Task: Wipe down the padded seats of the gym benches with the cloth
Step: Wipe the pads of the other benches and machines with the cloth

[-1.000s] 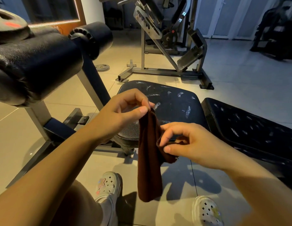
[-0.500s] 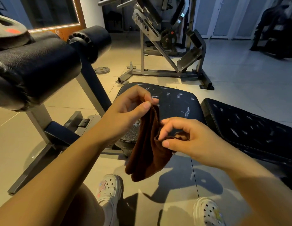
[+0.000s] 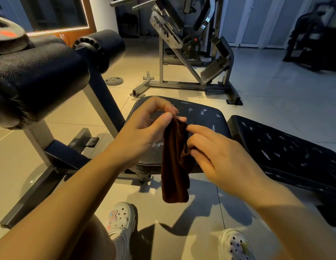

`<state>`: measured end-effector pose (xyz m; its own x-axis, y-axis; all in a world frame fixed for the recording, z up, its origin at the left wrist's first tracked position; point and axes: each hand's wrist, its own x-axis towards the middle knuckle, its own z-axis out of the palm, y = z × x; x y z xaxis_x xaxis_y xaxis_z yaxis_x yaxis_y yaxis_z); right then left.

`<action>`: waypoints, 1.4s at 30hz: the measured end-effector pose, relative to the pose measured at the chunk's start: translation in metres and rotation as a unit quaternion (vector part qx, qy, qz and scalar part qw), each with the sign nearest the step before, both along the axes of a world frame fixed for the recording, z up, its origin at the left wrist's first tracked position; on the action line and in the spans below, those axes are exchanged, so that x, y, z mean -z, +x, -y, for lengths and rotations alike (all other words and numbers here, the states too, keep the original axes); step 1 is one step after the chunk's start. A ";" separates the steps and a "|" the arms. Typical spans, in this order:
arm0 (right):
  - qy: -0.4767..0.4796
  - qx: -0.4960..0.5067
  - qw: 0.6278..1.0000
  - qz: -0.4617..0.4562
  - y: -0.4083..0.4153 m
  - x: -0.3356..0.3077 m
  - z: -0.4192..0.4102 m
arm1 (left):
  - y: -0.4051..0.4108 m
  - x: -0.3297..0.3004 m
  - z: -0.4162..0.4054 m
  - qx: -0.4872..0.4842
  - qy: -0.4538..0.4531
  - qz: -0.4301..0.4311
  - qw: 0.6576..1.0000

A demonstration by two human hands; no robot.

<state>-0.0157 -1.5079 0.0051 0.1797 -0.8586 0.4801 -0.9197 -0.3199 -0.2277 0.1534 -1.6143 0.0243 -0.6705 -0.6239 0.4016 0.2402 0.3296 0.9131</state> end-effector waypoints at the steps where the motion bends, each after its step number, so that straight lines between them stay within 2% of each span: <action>1: 0.018 -0.012 0.998 0.058 0.001 0.001 0.000 | 0.000 0.000 0.000 0.007 0.009 -0.003 1.000; 3: 0.045 -0.018 0.989 0.139 0.004 0.004 0.001 | 0.001 0.000 -0.001 0.018 0.026 -0.011 0.999; 6: 0.039 0.008 0.991 0.124 0.004 0.009 0.008 | 0.000 0.000 -0.002 0.004 0.035 -0.012 0.999; 8: 0.063 -0.011 0.985 0.159 0.007 0.012 0.012 | 0.001 0.001 -0.001 0.001 0.050 -0.023 0.998; 11: 0.108 -0.051 0.950 0.289 0.015 0.015 0.016 | 0.004 -0.001 0.001 0.009 0.073 -0.043 0.996; 14: 0.134 -0.063 0.896 0.418 0.020 0.019 0.019 | 0.008 -0.003 0.002 0.009 0.078 -0.053 0.995; 17: 0.139 -0.041 0.879 0.454 0.021 0.018 0.021 | 0.012 -0.006 0.002 0.015 0.066 -0.045 0.997; 20: 0.105 0.021 0.887 0.449 0.016 0.014 0.022 | 0.018 -0.008 0.004 -0.013 0.018 -0.001 1.000; 23: 0.069 0.074 0.898 0.429 0.000 0.005 0.020 | 0.024 -0.009 0.011 -0.133 -0.073 0.084 0.985; 25: 0.051 0.085 0.895 0.435 -0.010 -0.001 0.016 | 0.028 -0.008 0.016 -0.180 -0.097 0.122 0.971; 31: 0.043 0.114 0.924 0.364 -0.014 -0.002 0.011 | 0.037 -0.001 0.025 -0.163 -0.089 0.210 0.960; 37: 0.041 0.130 0.931 0.338 -0.018 -0.005 0.010 | 0.042 -0.008 0.024 -0.103 -0.065 0.217 0.969; 42: 0.072 0.178 0.958 0.213 -0.020 0.000 0.010 | 0.038 -0.007 0.022 -0.094 -0.028 0.211 0.973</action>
<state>-0.0355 -1.5180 0.0056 -0.3228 -0.8920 0.3166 -0.7790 0.0604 -0.6241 0.1919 -1.6365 0.0310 -0.6596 -0.7361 0.1521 -0.2202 0.3827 0.8972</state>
